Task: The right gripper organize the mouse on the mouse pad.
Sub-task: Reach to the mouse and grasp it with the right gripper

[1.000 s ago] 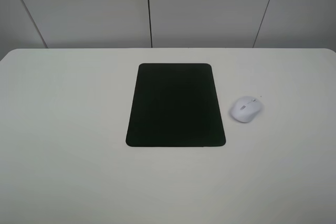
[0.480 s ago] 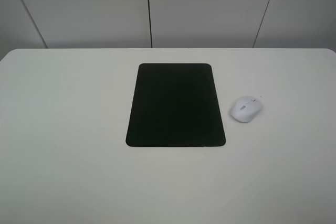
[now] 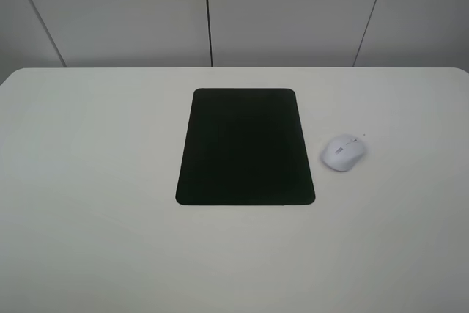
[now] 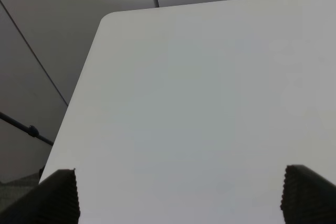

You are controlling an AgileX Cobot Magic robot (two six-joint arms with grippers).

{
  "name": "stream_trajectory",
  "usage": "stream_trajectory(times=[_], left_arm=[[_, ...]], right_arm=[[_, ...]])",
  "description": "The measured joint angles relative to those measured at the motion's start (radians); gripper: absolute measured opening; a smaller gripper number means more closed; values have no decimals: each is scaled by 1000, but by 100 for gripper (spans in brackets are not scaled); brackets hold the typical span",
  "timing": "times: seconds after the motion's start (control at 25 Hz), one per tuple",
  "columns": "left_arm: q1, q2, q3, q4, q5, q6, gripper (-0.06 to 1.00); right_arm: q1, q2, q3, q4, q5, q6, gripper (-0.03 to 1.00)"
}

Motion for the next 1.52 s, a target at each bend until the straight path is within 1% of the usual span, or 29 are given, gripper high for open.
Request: stream_trajectory(times=[0.08,0.16,0.32,0.56,0.72,0.84,1.0,1.4,1.52], left_arm=[[0,0,0,0,0,0,79],[0,0,0,0,0,0,79],[0,0,0,0,0,0,79],[0,0,0,0,0,0,79],[0,0,0,0,0,0,79],[0,0,0,0,0,0,79],[0,0,0,0,0,0,79],[0,0,0,0,0,0,79],[0,0,0,0,0,0,79]], right_arm=[[10,114,-24,-1,-34,71,76],[49,215,-45,-12,-71,146,76],[134,420,-113,-50,-108,288,76],[245,687,-259,-66,-124,430,76],[301,804,-336,-66,-161,529,76],[309,869,-358,-68,-192,619,76],[309,935,-359,-113,-223,731,76],[318,1058,-361,-145,-356,867,76],[318,1075,-362,-155,-367,883,76]])
